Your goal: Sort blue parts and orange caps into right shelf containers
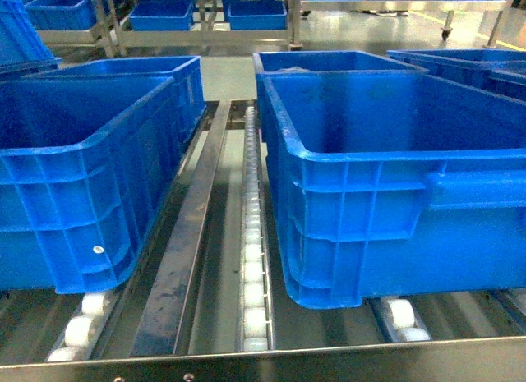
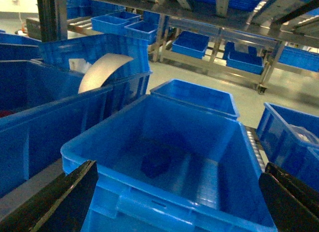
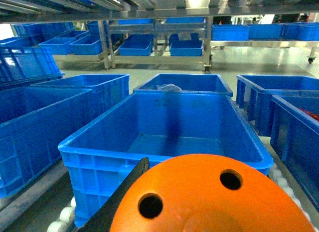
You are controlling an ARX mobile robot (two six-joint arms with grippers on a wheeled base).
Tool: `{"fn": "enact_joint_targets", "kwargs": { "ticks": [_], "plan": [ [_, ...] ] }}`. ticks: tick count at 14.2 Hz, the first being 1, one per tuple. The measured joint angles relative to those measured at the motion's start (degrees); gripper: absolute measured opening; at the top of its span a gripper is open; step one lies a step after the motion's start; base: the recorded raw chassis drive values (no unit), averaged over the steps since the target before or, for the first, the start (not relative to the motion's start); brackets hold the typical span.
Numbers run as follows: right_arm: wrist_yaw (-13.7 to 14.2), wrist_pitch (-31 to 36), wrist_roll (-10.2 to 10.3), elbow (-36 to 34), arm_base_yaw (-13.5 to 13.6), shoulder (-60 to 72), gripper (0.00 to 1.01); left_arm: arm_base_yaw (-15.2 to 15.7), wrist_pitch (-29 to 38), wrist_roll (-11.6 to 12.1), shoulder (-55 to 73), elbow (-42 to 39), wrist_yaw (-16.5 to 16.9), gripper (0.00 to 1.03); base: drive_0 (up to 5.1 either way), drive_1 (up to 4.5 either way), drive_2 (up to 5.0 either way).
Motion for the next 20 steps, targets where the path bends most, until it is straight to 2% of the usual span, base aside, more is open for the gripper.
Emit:
{"fn": "enact_joint_targets", "kwargs": {
  "ticks": [2, 5, 20],
  "plan": [
    [0.02, 0.0, 0.0, 0.0, 0.0, 0.0, 0.42, -0.63, -4.7, -0.07, -5.88, -1.05, -1.57, 0.98, 0.0, 0.0, 0.0],
    [0.0, 0.0, 0.0, 0.0, 0.0, 0.0, 0.42, -2.14, -7.82, 0.07, -11.43, -3.72, -4.7, 0.98, 0.0, 0.0, 0.0],
    [0.0, 0.02, 0.0, 0.0, 0.0, 0.0, 0.42, -2.16, -7.82, 0.13, -11.37, -3.82, -4.85, 0.98, 0.0, 0.0, 0.0]
  ]
}}
